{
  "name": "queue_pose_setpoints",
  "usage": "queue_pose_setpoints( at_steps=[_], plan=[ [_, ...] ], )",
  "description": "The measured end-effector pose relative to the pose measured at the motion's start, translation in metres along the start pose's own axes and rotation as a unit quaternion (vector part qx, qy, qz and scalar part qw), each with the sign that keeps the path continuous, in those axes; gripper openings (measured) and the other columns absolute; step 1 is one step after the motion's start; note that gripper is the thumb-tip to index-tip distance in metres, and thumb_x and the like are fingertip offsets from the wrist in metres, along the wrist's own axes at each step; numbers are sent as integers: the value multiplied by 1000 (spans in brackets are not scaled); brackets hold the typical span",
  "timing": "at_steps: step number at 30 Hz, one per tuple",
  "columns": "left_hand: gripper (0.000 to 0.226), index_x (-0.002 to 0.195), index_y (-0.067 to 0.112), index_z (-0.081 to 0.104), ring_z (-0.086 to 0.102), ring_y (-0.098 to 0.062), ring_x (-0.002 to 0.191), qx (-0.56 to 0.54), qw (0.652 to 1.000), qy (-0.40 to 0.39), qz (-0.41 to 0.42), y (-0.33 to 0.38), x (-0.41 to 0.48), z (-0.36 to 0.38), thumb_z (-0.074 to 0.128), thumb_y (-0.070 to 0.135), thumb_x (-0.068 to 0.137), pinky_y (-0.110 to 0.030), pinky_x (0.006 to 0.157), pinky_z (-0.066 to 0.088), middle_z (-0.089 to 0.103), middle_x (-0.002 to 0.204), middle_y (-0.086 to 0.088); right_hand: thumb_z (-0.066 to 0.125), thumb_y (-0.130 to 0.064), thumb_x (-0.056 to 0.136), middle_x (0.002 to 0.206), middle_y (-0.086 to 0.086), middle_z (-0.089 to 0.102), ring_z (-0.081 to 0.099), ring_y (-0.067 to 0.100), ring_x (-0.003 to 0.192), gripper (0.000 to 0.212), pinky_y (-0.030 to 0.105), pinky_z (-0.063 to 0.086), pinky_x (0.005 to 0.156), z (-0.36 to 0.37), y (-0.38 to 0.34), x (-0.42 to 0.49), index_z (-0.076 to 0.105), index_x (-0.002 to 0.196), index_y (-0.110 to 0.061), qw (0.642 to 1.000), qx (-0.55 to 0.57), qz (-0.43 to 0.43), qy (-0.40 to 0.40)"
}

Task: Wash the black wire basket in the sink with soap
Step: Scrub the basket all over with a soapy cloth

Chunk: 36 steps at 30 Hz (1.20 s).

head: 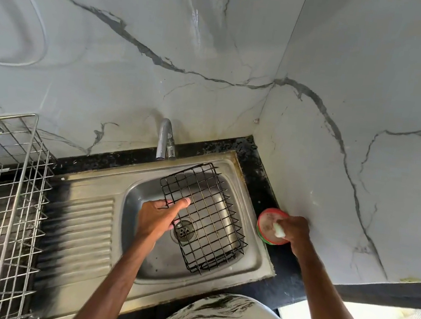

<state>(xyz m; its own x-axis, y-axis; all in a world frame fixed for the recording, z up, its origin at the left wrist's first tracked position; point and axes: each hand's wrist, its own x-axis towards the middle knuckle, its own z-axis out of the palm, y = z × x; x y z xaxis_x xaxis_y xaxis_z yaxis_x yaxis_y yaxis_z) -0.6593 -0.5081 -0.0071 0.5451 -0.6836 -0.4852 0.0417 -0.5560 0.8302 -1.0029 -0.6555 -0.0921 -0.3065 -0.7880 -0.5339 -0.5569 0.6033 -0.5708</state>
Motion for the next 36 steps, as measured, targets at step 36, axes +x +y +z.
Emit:
queue_pose_setpoints(
  at_steps=[36],
  plan=[
    [61,110,8,77,79,-22,77,-11,1000,12,-3,5,-13,3,92,51,69,-40,70,67,79,77,4,82,-14,68,99,14,75,69,29,94,30,20,43,73,-18,-28,-19,78,96,-7,982,-137,-127,13]
  ],
)
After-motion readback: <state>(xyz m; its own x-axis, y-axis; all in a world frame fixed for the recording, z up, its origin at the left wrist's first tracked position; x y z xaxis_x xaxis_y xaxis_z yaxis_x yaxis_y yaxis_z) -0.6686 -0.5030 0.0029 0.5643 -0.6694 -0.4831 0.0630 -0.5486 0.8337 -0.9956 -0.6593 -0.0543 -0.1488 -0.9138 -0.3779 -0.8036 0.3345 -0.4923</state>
